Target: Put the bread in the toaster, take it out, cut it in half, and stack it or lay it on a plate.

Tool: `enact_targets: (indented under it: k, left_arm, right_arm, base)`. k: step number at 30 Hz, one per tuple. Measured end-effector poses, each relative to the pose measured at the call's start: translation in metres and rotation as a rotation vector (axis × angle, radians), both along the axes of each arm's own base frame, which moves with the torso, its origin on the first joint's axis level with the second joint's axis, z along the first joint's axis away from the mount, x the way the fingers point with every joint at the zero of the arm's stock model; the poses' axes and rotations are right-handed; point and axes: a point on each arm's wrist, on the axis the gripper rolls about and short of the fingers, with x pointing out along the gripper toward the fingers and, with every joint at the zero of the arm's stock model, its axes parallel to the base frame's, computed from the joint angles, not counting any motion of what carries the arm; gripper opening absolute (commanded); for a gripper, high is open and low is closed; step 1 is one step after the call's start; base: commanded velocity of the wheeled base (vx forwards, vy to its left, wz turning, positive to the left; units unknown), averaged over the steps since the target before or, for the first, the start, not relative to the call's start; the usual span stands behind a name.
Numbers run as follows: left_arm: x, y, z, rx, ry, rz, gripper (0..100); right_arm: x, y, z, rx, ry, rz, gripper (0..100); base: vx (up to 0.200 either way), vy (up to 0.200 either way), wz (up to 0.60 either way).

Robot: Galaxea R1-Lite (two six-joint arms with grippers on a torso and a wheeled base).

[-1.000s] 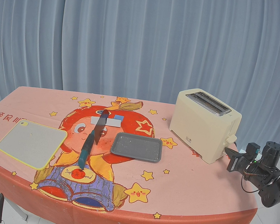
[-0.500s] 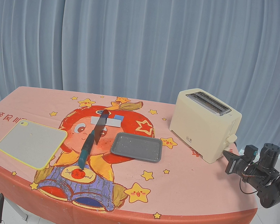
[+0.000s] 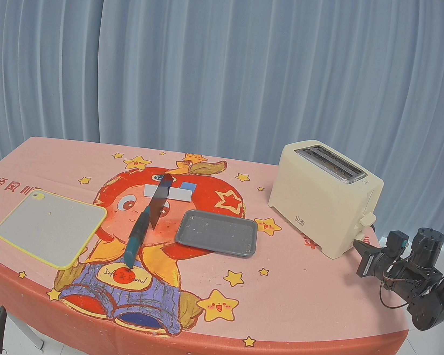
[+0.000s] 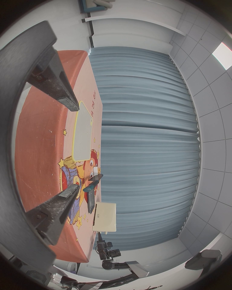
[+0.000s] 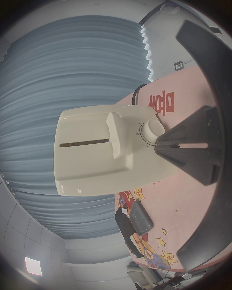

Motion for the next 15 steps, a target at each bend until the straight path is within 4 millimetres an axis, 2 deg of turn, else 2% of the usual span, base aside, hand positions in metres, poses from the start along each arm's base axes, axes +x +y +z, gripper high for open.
enact_targets:
  k: [15]
  left_arm:
    - [0.0,0.0,0.0,0.0,0.0,0.0,100]
  right_arm:
    - [-0.0016,0.0013,-0.0017,-0.003,0.009,0.004,0]
  base:
    - [0.0,0.0,0.0]
